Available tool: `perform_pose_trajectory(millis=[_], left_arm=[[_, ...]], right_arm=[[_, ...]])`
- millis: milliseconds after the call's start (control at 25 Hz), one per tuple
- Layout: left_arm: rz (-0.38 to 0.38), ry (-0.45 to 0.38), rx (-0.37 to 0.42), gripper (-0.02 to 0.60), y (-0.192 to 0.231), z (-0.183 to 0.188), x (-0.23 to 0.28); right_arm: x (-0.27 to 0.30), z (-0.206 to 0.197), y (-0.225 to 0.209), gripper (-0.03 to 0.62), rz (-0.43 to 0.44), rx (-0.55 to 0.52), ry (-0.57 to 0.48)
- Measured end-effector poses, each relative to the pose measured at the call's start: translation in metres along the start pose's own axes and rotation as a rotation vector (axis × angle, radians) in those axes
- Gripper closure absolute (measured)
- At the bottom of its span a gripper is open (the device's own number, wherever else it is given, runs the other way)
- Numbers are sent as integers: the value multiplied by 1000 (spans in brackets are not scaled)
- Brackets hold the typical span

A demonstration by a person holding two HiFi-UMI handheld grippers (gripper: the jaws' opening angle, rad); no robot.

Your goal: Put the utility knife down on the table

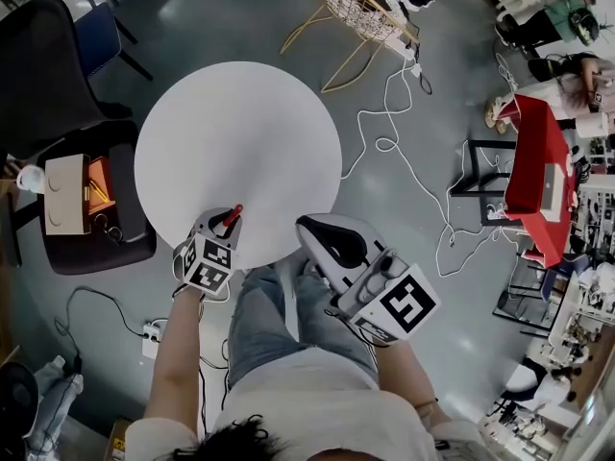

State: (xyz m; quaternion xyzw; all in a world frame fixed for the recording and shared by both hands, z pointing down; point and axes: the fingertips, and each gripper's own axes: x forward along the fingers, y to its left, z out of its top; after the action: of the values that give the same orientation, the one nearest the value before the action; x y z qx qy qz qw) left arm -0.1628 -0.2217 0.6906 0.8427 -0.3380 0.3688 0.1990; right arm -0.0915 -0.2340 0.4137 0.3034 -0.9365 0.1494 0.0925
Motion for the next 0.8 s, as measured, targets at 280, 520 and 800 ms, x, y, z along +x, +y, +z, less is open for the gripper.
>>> perform_pose_trajectory(millis=[280,520,800], left_arm=[[35,-55,-29,558,0,8,-14],[88,-134,-69,571,-2,30,-37],[143,-363,-169,572,-20,91,-108]], right_arm=[[-2,3,10,586,21,-17,-9],[-7,13,20,586,73,-43,-31],[-15,29,42,586,174,-83,-60]])
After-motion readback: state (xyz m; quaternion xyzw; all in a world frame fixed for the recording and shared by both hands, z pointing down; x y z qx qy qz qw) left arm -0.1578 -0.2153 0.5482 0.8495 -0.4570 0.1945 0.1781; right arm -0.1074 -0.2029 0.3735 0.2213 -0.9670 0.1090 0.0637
